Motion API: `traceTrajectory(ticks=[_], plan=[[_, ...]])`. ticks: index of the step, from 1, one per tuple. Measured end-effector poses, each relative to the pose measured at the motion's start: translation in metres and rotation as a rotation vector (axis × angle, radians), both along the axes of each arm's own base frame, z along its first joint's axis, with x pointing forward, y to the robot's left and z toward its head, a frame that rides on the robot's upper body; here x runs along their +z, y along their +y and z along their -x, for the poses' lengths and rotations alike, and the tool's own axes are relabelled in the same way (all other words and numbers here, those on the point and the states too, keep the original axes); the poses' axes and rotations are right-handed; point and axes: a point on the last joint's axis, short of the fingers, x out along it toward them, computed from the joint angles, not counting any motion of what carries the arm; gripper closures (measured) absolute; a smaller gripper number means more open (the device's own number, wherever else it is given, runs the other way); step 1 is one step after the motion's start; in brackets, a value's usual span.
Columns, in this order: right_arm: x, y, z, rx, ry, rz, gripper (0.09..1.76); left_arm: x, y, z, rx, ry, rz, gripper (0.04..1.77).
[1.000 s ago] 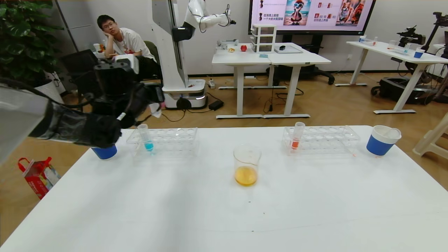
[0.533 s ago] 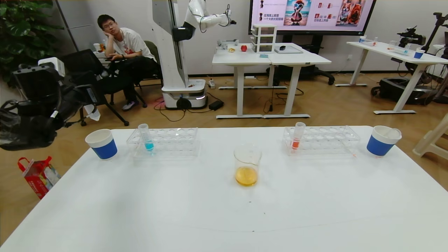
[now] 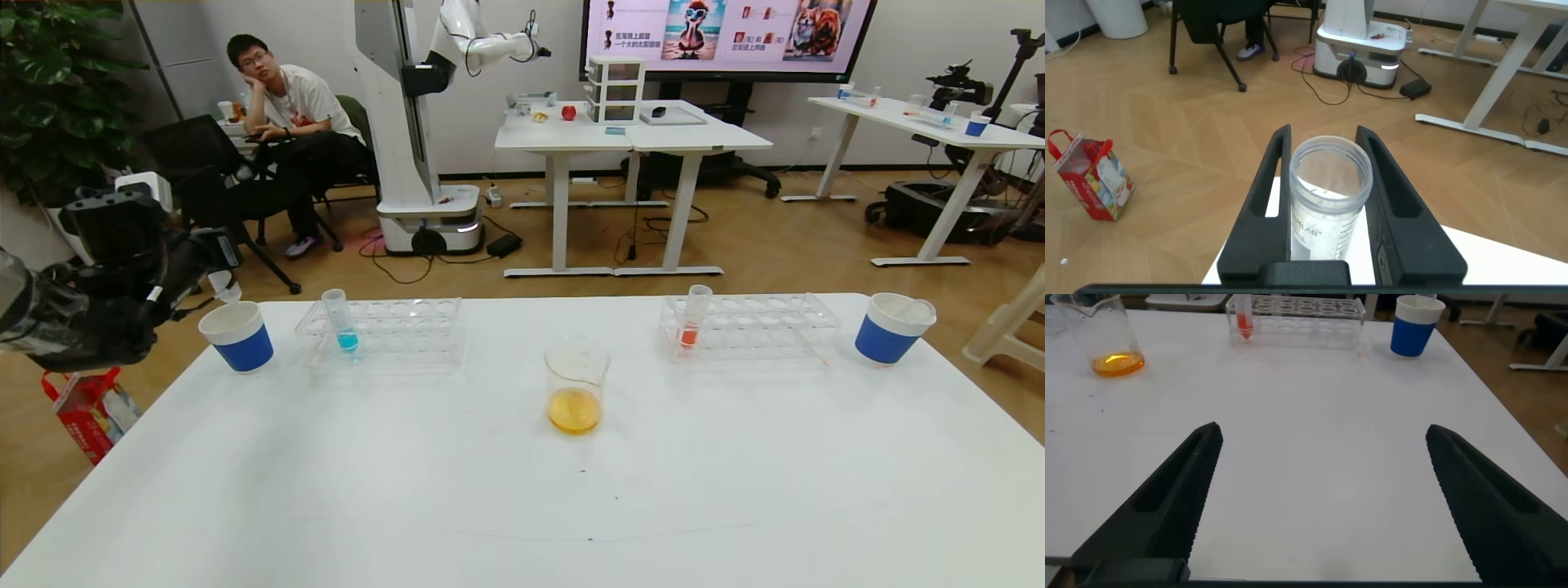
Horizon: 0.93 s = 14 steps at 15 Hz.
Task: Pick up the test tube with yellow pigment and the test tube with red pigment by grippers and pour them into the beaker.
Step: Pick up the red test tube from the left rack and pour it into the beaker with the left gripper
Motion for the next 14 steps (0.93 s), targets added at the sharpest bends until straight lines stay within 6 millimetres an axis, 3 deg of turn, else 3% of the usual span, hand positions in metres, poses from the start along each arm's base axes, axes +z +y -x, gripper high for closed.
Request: traceTrajectory(ticks=[6,11,12,13,14], plan=[[0.000,0.000,0.000,0.000,0.000,0.000,0.11,-0.055,0.001,-0.013,0.006,0.024,0.008,1.28],[0.000,0.000,0.000,0.000,0.000,0.000,0.11,-0.068,0.000,-0.014,0.003,0.055,0.015,1.26],[0.000,0.000,0.000,0.000,0.000,0.000,0.11,-0.068,0.000,-0.014,0.003,0.055,0.016,1.11],[0.000,0.000,0.000,0.000,0.000,0.000,0.11,-0.068,0.000,-0.014,0.004,0.055,0.015,0.82],[0.000,0.000,0.000,0.000,0.000,0.000,0.11,-0.067,0.000,-0.013,0.005,0.056,0.016,0.41]])
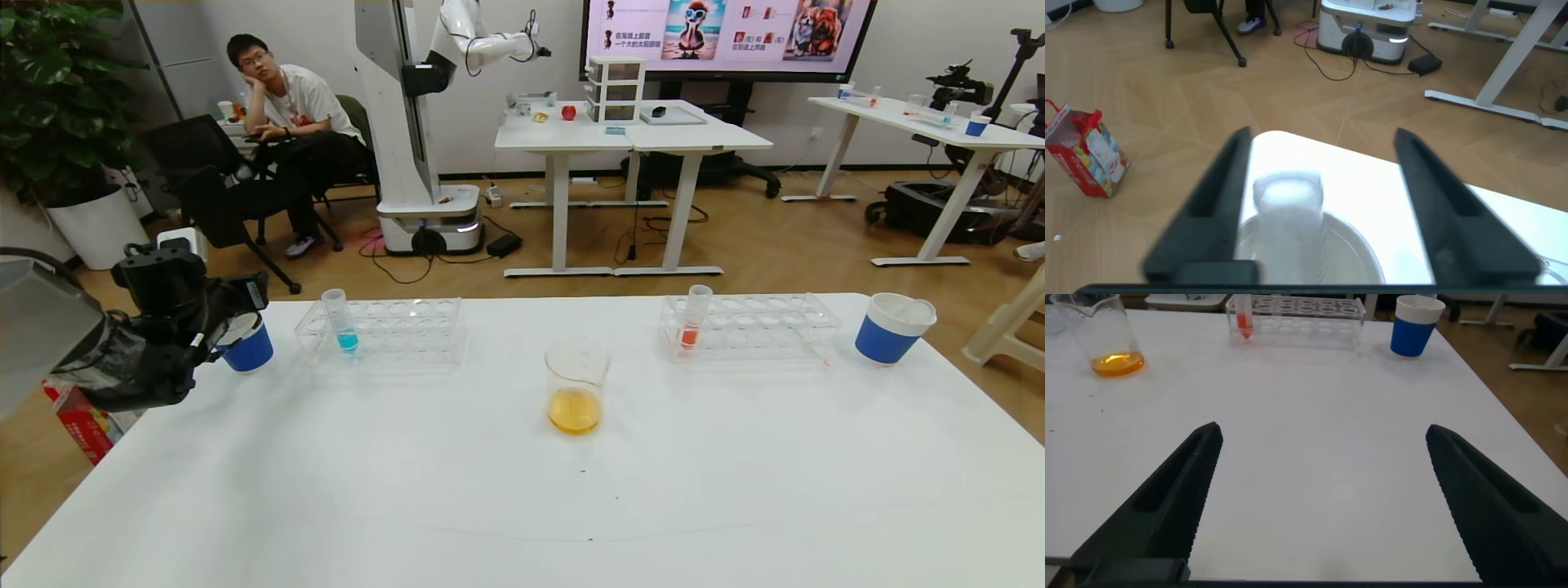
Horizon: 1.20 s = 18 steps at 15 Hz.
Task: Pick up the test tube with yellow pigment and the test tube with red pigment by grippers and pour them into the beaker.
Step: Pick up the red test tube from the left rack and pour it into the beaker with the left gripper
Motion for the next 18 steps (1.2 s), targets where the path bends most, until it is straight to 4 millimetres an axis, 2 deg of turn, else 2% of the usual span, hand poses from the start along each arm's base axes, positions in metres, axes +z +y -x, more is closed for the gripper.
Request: traceTrajectory(ticks=[1,2,5,6,13,15,18], plan=[[0.000,0.000,0.000,0.000,0.000,0.000,0.11,0.001,0.000,0.002,0.000,0.001,0.002,0.16],[0.000,0.000,0.000,0.000,0.000,0.000,0.11,0.003,-0.001,0.003,-0.001,-0.002,0.002,0.06],[0.000,0.000,0.000,0.000,0.000,0.000,0.11,0.023,-0.005,0.007,-0.009,-0.043,-0.004,0.06],[0.000,0.000,0.000,0.000,0.000,0.000,0.11,0.033,-0.012,0.007,-0.024,-0.063,-0.007,0.06],[0.000,0.000,0.000,0.000,0.000,0.000,0.11,0.088,-0.108,0.012,-0.189,-0.141,-0.012,0.06],[0.000,0.000,0.000,0.000,0.000,0.000,0.11,0.107,-0.125,0.021,-0.223,-0.173,-0.014,0.06],[0.000,0.000,0.000,0.000,0.000,0.000,0.11,0.143,-0.139,0.051,-0.258,-0.238,-0.035,0.06]])
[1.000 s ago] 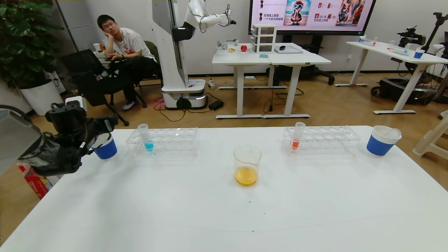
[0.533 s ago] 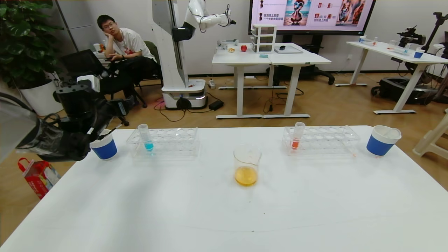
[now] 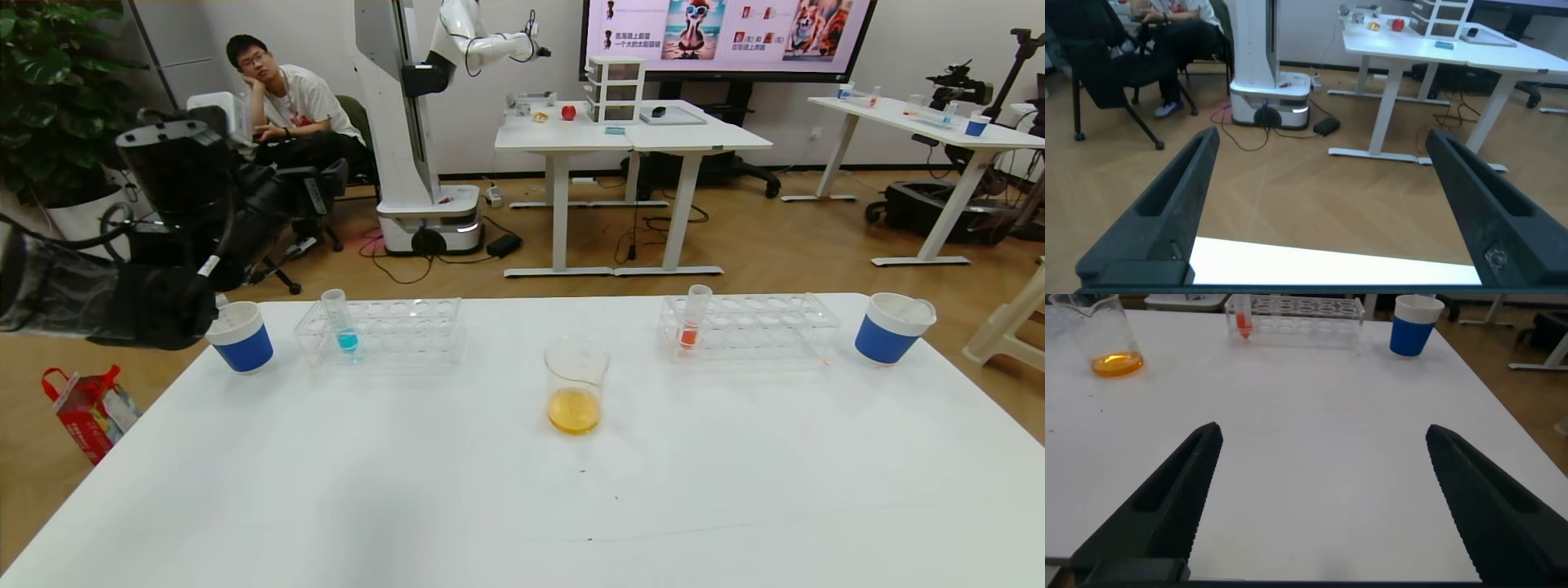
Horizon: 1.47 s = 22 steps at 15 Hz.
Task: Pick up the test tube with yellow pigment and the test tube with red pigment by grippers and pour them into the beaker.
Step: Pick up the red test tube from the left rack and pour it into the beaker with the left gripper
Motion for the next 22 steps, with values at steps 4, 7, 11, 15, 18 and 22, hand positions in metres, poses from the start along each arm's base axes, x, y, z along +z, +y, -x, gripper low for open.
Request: traceTrajectory(ticks=[4,7,11,15,18,22], plan=[[0.000,0.000,0.000,0.000,0.000,0.000,0.11,0.046,0.002,0.069,-0.001,-0.094,-0.055,0.06],[0.000,0.000,0.000,0.000,0.000,0.000,0.11,0.063,0.014,0.131,0.032,-0.127,-0.103,0.06],[0.000,0.000,0.000,0.000,0.000,0.000,0.11,0.070,0.033,0.217,0.095,-0.132,-0.125,0.06],[0.000,0.000,0.000,0.000,0.000,0.000,0.11,0.060,0.036,0.300,0.081,-0.149,-0.135,0.06],[0.000,0.000,0.000,0.000,0.000,0.000,0.11,0.038,0.036,0.358,0.077,-0.129,-0.140,0.06],[0.000,0.000,0.000,0.000,0.000,0.000,0.11,-0.005,0.036,0.418,0.063,-0.123,-0.143,0.06]])
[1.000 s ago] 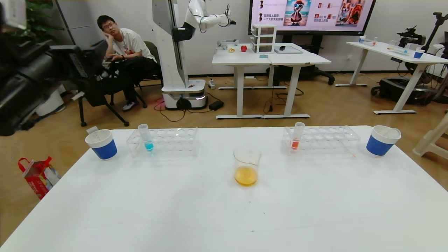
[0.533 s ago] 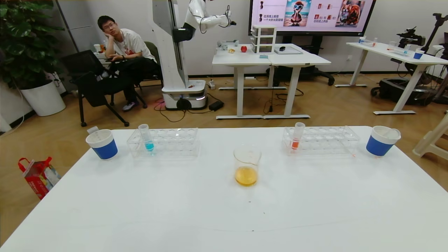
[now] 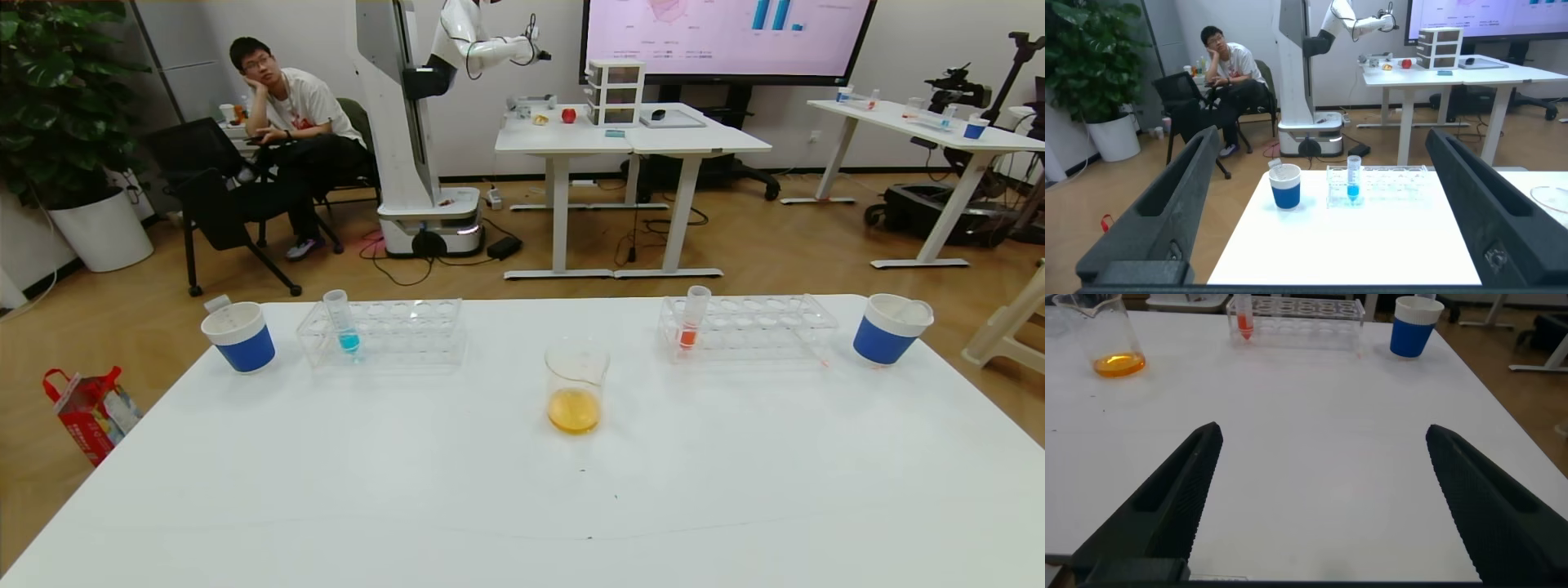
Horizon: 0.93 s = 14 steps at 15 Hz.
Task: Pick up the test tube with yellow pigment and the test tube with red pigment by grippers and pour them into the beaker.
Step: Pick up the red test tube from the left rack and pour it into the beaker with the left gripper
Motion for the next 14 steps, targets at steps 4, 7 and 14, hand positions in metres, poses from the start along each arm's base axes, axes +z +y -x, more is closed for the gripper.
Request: traceTrajectory(ticks=[4,7,14], plan=[[0.000,0.000,0.000,0.000,0.000,0.000,0.11,-0.044,-0.003,0.029,-0.104,-0.080,-0.058,0.06],[0.000,0.000,0.000,0.000,0.000,0.000,0.11,-0.087,-0.003,0.014,-0.117,-0.035,-0.056,0.06],[0.000,0.000,0.000,0.000,0.000,-0.001,0.11,-0.160,-0.003,-0.010,-0.135,0.310,-0.009,0.06]])
